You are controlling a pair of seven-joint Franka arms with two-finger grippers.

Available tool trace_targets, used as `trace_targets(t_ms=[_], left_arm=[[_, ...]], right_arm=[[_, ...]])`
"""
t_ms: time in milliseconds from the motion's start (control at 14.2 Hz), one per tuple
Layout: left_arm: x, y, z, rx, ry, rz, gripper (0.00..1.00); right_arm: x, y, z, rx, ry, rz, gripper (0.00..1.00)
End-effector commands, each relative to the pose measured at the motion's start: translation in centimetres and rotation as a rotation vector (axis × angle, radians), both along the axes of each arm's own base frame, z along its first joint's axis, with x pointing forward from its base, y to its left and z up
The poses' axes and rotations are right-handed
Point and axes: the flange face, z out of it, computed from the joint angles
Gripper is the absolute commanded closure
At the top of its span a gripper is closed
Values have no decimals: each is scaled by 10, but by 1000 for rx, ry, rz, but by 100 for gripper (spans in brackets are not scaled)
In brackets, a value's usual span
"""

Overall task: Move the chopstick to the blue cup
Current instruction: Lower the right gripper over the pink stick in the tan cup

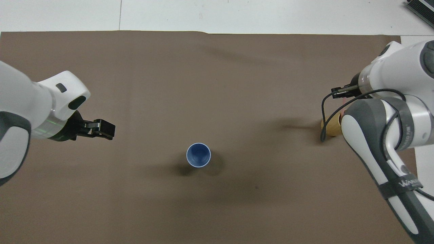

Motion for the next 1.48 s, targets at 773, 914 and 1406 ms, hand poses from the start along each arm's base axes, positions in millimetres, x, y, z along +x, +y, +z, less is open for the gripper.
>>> trace_targets(t_ms=[773, 914, 1406], left_arm=[[0, 51, 8, 3, 18, -63, 0], [0, 52, 8, 19, 19, -67, 0], [-1, 63, 11, 23, 15, -109, 0]], right_arm=[[-28, -31, 67, -34, -62, -1, 100], [-37, -31, 89, -31, -67, -16, 100], [-35, -15, 135, -19, -130, -7, 100]])
